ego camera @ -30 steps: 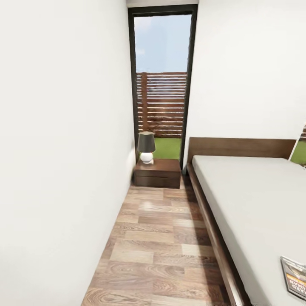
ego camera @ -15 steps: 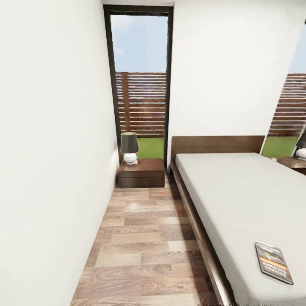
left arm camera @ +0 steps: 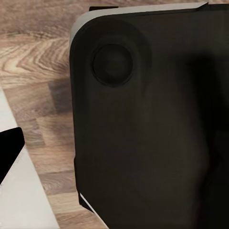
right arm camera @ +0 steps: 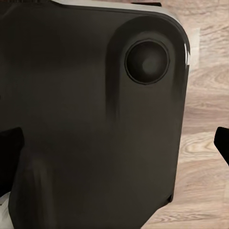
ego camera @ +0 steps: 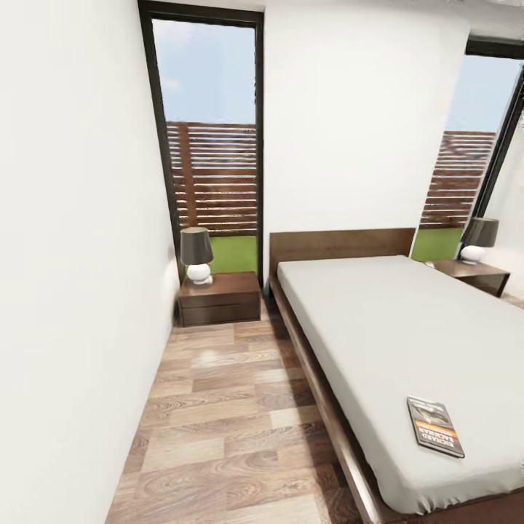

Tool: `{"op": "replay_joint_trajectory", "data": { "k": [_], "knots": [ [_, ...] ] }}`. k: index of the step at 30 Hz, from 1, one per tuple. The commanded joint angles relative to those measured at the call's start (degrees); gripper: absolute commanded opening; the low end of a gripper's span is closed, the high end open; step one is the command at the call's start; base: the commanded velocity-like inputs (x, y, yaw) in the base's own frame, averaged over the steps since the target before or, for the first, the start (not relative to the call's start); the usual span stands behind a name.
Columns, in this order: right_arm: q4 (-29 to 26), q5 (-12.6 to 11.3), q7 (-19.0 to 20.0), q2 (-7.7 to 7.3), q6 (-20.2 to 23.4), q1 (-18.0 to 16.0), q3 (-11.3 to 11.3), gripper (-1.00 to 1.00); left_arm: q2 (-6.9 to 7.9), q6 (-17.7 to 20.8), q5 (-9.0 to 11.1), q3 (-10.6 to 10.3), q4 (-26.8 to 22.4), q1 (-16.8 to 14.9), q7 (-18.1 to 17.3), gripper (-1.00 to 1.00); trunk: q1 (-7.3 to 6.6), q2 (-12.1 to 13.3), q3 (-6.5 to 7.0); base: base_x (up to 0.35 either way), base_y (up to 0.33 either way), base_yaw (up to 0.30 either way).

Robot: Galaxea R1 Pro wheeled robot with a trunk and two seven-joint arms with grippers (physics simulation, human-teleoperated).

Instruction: In the bedroom, move the book from the bed onto either nightstand, and place the two sandals side by side next to the bed.

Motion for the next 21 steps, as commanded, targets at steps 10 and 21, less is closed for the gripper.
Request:
{"op": "replay_joint_trajectory", "data": {
  "k": [10, 21],
  "knots": [
    [-1.4, 0.0, 0.0, -0.02, 0.0, 0.0, -0.1, 1.00, 0.01, -0.3, 0.0, 0.0, 0.0, 0.0, -0.1, 1.00, 0.00, 0.0, -0.06, 0.000, 0.045, -0.033],
    [-1.5, -0.1, 0.0, -0.07, 0.0, 0.0, -0.1, 1.00, 0.01, -0.3, 0.0, 0.0, 0.0, 0.0, -0.1, 1.00, 0.00, 0.0, -0.06, 0.000, 0.027, -0.010]
  ]
}}
